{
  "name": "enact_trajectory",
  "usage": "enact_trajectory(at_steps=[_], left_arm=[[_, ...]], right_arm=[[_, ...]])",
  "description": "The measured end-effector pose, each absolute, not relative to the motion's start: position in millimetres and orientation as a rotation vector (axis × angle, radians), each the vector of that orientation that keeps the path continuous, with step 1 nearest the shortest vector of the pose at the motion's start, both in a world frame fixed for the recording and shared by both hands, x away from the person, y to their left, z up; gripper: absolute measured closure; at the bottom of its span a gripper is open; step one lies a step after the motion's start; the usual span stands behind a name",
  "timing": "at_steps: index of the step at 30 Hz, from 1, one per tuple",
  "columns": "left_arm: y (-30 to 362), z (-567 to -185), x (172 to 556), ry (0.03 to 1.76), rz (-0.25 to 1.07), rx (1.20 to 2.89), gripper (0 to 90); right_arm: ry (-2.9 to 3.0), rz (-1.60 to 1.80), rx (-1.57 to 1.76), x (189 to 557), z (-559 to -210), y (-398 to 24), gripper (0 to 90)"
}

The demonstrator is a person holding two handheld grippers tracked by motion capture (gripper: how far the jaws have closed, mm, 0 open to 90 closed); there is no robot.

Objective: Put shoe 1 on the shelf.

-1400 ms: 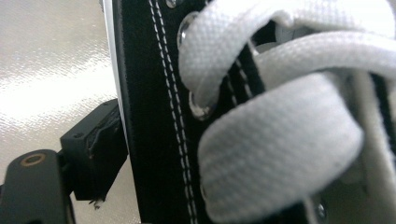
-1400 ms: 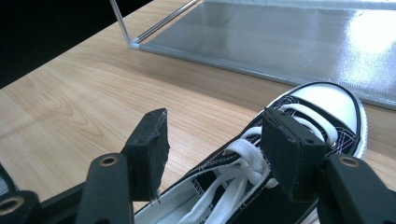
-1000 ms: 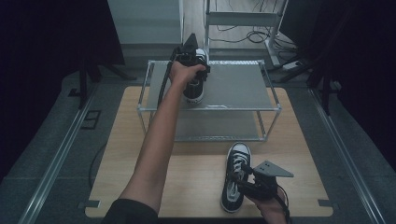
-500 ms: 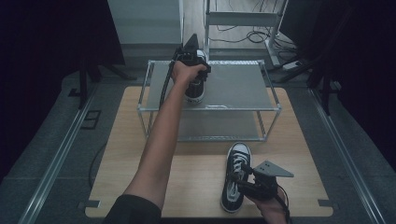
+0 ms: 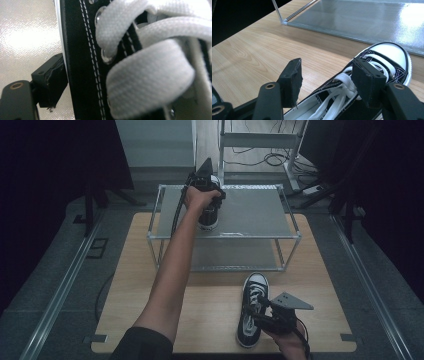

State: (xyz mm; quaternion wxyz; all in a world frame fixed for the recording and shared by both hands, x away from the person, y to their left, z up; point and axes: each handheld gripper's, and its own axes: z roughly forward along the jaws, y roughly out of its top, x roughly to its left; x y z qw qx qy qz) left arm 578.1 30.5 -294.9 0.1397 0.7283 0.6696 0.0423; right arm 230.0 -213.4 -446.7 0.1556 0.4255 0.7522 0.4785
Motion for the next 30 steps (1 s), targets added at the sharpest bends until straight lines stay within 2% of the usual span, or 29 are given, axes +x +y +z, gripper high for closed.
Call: enact_trajectory(at_steps=[20, 30], left_arm=[[30, -296, 578, 1.945, 0.1, 2.077, 11.8], [34, -278, 569, 1.847, 0.138, 2.036, 9.5]], right_arm=[[2.159, 1.367, 1.216, 230, -447, -213, 41.6], [2.16, 1.362, 1.216, 230, -448, -212, 41.6]])
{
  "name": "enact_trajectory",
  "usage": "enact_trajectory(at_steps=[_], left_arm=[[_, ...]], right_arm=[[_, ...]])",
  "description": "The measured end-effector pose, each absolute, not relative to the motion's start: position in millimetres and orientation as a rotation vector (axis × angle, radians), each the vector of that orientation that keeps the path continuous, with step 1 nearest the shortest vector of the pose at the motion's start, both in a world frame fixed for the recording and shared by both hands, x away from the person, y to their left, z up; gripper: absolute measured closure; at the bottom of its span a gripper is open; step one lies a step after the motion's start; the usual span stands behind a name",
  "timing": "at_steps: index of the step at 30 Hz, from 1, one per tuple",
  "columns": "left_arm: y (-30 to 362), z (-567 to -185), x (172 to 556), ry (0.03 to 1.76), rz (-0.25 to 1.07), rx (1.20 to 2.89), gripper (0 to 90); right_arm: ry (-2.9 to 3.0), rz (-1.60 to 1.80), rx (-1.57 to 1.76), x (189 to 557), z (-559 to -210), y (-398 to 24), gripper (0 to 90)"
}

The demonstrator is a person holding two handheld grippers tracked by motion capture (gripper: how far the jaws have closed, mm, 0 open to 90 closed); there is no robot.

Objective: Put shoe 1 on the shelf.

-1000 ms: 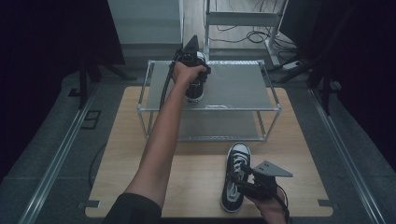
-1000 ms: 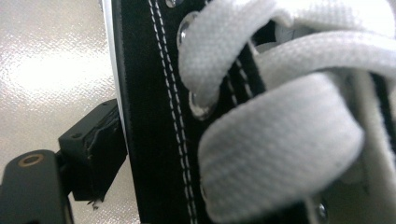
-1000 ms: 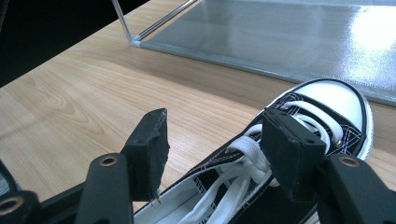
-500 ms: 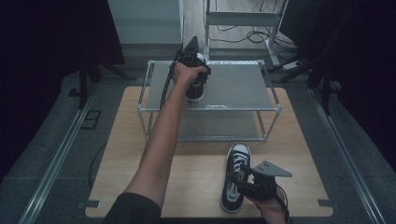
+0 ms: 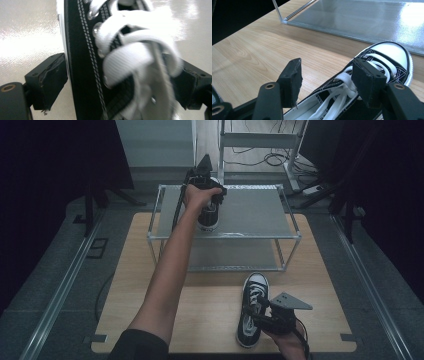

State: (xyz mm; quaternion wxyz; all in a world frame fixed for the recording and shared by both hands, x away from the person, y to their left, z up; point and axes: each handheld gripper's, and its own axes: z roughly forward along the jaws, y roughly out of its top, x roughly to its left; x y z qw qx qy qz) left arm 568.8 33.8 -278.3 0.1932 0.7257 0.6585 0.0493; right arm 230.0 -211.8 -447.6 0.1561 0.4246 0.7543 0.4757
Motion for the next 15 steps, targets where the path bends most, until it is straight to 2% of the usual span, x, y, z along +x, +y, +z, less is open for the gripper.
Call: enact_trajectory(at_steps=[5, 8, 15], left_arm=[[35, -271, 561, 1.761, 0.153, 2.052, 9.5], [36, -267, 554, 1.692, 0.194, 2.077, 14.3], [39, -258, 534, 1.491, 0.2, 2.123, 16.8]], right_arm=[[2.154, 1.36, 1.213, 229, -447, -211, 41.6], [2.153, 1.361, 1.208, 228, -446, -212, 41.6], [2.148, 1.36, 1.212, 229, -446, -212, 41.6]])
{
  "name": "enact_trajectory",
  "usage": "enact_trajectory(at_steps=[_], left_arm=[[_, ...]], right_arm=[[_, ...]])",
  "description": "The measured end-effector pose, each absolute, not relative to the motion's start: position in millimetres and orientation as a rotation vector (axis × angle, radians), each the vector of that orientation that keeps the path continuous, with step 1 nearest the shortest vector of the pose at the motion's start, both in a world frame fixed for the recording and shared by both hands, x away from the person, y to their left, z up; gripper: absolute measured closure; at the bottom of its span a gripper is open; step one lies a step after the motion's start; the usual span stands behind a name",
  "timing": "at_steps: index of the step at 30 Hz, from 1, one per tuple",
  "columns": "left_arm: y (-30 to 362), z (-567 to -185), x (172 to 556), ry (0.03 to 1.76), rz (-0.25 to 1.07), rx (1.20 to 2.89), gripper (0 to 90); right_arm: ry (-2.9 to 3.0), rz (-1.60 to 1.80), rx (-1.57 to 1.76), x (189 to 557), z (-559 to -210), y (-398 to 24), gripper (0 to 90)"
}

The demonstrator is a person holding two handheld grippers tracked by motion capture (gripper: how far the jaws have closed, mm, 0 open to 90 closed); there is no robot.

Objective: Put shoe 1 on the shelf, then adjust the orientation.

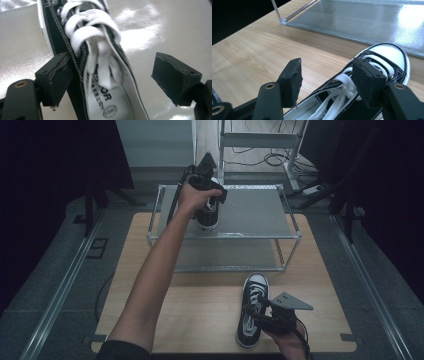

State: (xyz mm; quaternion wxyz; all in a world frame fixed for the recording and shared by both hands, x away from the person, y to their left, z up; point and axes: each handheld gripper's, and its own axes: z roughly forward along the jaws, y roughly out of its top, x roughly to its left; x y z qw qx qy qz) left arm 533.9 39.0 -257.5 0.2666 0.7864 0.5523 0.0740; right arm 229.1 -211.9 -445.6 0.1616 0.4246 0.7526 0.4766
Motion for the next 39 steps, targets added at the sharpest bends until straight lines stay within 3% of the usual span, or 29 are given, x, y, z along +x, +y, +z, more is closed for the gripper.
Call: enact_trajectory(at_steps=[9, 14, 22, 23, 24, 32, 39], left_arm=[[59, -237, 506, 1.238, 0.216, 2.113, 24.0], [70, -237, 498, 1.196, 0.205, 2.113, 23.8], [83, -242, 488, 1.161, 0.19, 2.126, 23.8], [83, -242, 488, 1.161, 0.19, 2.126, 23.8], [85, -241, 485, 1.154, 0.187, 2.117, 23.9], [92, -239, 473, 1.094, 0.145, 2.123, 23.9], [102, -242, 463, 1.074, 0.146, 2.127, 24.3]], right_arm=[[2.164, 1.376, 1.182, 225, -443, -206, 45.5], [2.189, 1.408, 1.125, 219, -439, -200, 56.8], [2.323, 1.376, 1.014, 193, -442, -169, 83.0], [2.323, 1.376, 1.014, 193, -442, -169, 83.0], [2.356, 1.34, 0.992, 185, -448, -161, 89.0], [2.455, 1.13, 0.938, 162, -481, -142, 90.0], [2.432, 1.066, 0.952, 159, -493, -163, 90.0]])
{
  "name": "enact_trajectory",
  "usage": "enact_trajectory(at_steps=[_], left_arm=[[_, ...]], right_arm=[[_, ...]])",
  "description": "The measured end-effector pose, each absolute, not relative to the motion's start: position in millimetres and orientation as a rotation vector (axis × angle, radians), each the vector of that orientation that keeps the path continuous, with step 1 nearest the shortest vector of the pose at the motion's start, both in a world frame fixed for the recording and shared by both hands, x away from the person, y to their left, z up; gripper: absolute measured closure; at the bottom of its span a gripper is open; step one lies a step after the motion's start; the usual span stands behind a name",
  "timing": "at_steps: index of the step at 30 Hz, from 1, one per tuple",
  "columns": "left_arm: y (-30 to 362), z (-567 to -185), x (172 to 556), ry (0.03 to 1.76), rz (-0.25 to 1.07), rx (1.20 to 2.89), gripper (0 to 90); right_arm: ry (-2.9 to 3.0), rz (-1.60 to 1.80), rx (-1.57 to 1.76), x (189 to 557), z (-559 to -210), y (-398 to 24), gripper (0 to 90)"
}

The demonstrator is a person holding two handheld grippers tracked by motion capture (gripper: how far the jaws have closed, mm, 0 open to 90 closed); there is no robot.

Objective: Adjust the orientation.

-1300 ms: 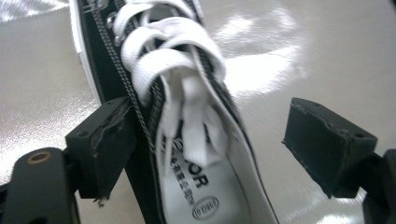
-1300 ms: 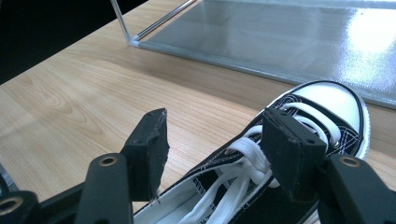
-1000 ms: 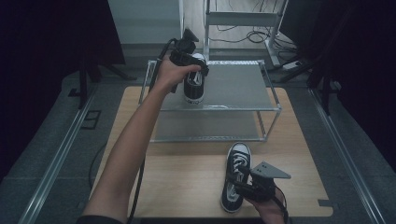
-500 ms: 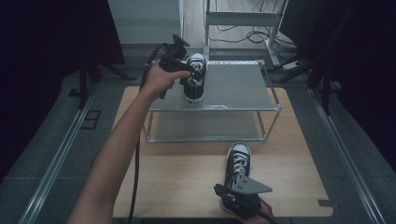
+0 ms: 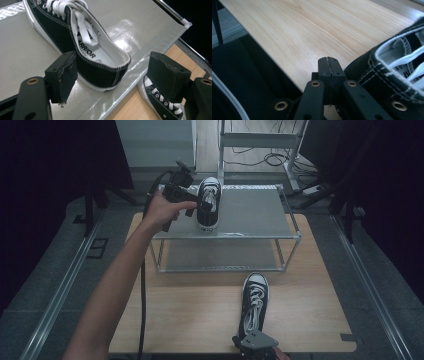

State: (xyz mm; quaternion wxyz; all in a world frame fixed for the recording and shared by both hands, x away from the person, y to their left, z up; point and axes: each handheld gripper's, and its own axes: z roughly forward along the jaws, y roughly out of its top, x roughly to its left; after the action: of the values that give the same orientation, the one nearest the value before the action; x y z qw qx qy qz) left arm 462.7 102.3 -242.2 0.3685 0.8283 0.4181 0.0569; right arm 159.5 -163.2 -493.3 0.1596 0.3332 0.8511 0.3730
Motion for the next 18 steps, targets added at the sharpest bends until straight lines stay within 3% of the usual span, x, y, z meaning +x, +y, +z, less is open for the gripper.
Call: enact_trajectory(at_steps=[12, 18], left_arm=[[125, -257, 443, 1.044, 0.14, 2.117, 24.4], [132, -262, 431, 1.018, 0.142, 2.122, 24.4]], right_arm=[[2.344, 0.964, 1.017, 165, -490, -209, 90.0], [2.288, 0.957, 1.132, 193, -495, -242, 90.0]])
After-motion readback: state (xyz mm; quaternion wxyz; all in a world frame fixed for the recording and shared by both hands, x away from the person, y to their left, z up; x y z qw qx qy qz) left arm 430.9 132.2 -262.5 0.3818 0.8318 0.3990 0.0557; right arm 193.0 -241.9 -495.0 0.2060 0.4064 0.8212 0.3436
